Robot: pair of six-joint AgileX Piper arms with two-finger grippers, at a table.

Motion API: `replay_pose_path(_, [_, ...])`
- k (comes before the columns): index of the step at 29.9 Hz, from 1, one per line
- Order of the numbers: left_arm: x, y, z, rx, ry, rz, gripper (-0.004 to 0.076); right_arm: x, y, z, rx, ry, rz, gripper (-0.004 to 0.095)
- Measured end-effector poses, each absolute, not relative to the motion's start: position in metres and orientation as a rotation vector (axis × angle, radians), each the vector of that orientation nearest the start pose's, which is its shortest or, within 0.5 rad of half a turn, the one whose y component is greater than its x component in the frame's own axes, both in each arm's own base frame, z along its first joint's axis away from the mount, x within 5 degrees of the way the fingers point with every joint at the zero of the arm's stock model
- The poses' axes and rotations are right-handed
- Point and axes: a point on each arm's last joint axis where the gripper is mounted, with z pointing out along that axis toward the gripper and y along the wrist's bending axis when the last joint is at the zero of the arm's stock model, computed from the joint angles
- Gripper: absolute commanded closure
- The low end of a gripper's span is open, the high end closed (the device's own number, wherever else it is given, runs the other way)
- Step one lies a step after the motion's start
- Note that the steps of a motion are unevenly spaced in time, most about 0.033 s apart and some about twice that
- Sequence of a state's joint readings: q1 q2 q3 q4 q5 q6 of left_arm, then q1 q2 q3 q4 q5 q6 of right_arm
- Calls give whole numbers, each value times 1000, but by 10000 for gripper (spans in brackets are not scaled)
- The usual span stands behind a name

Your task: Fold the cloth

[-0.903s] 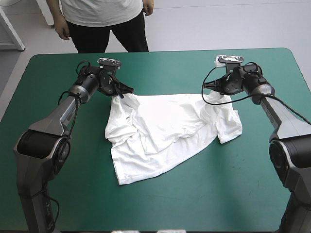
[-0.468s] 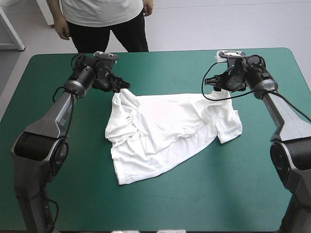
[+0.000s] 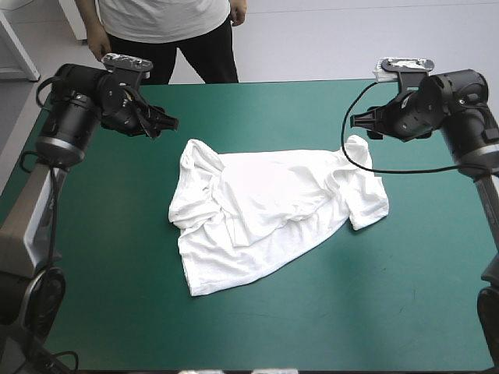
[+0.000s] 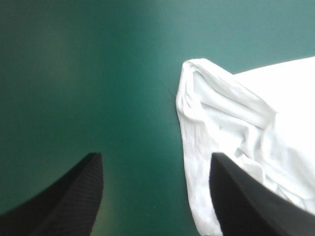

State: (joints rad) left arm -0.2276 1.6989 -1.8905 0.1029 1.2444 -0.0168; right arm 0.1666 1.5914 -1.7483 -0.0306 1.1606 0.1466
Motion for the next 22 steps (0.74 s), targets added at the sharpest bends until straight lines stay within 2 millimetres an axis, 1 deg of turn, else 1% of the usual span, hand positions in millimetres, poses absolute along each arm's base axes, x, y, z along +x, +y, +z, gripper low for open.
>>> replay_pose_path(2, [337,-71,421,264,2507,3,265,325,52,420,-28,2489,83,331])
replay_pose_path(4, [324,-70,422,258,2514,-32,265,319,50,424,-29,2492,74,331])
replay_pose_path(6, [315,-71,411,258,2559,-67,265,317,49,426,-28,2495,69,331])
replay_pose_path(8, [314,-73,392,262,2630,-97,265,316,49,425,-29,2501,68,331])
replay_pose_path(11, [319,-79,362,263,2734,-149,265,316,49,425,-31,2504,65,331])
replay_pose_path(17, [342,-87,321,261,2845,-171,265,316,49,425,-31,2505,58,331])
replay_pose_path(22, [363,-91,289,232,2885,-168,265,316,48,424,-31,2508,50,331])
